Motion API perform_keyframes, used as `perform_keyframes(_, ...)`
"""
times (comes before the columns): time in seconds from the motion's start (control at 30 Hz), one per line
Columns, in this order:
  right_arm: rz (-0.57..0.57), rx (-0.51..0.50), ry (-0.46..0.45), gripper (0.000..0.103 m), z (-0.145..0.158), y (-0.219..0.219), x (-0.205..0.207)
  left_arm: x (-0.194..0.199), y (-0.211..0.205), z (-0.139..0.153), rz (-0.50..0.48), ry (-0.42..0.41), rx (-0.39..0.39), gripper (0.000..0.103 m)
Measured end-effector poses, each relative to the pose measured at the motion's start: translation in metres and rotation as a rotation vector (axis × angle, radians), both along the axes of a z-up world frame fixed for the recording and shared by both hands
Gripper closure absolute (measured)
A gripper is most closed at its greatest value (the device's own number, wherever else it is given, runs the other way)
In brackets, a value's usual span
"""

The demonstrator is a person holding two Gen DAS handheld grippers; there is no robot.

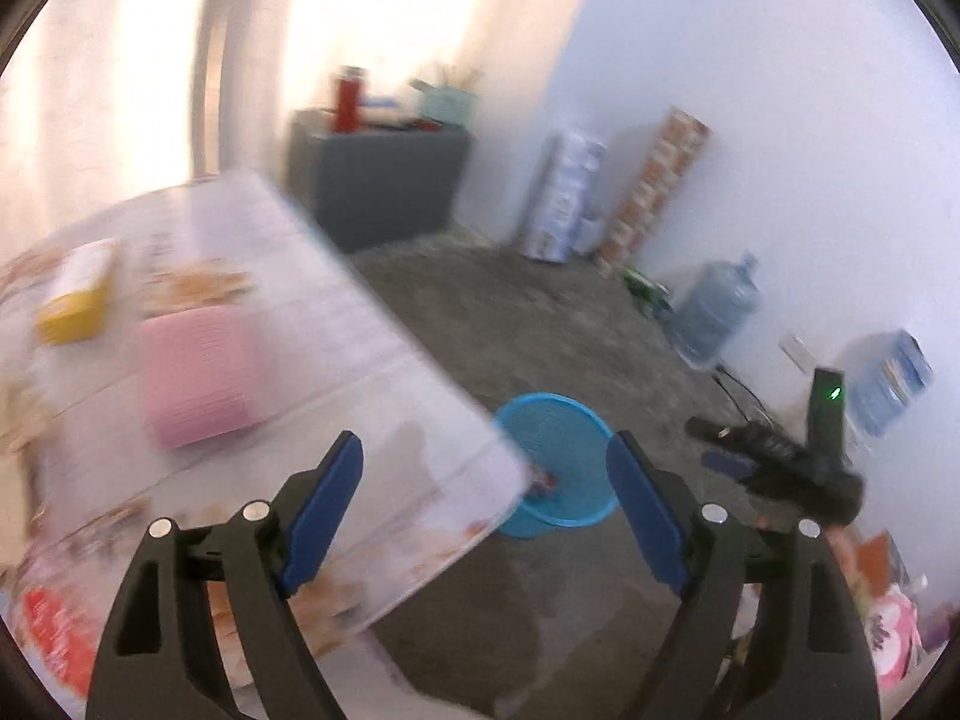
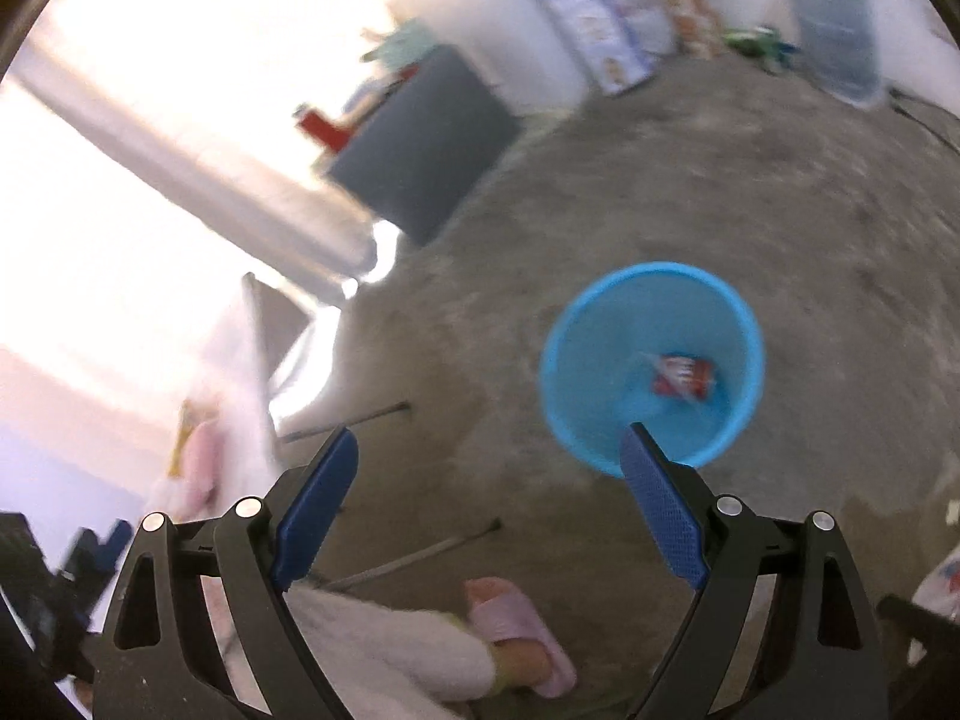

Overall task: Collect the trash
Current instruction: 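Raise both tools from the wastebasket and turn back toward the table, then lower the right tool onto the pink knitted sponge and close on it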

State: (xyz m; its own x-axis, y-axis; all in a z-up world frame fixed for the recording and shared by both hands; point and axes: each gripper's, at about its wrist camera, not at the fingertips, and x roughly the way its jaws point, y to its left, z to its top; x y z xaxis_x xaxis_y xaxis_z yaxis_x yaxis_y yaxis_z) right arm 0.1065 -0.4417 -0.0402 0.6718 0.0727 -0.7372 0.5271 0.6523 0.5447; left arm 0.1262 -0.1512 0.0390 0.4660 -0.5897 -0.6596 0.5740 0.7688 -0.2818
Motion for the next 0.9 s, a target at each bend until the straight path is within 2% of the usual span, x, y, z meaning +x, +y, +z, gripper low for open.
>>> perform_keyframes(0.13,0.127,-0.008,-0.006,0.017,0.017,0.039,0.040,0.002,0.067,-0.006,0.134,-0.016,0.047,0.021)
perform_keyframes(0.4,0.362,0.007,-0.010,0.012,0.044,0.132,0.123,0.000,0.185,-0.008,0.397,-0.009,0.042,0.017)
perform_keyframes(0.5,0.468,0.000,-0.006,0.009,0.052,0.176,0.159,-0.001,0.218,-0.008,0.474,-0.012,0.043,0.016)
perform_keyframes(0.63,0.574,0.042,0.035,0.009,0.048,0.219,0.203,-0.003,0.254,-0.013,0.559,0.001,0.033,0.015)
perform_keyframes(0.73,0.592,0.028,0.069,0.009,0.044,0.234,0.226,-0.006,0.276,-0.017,0.613,0.028,0.012,0.014)
perform_keyframes(0.9,0.514,0.028,0.194,0.009,0.023,0.242,0.264,-0.014,0.293,-0.021,0.664,0.037,-0.021,0.012)
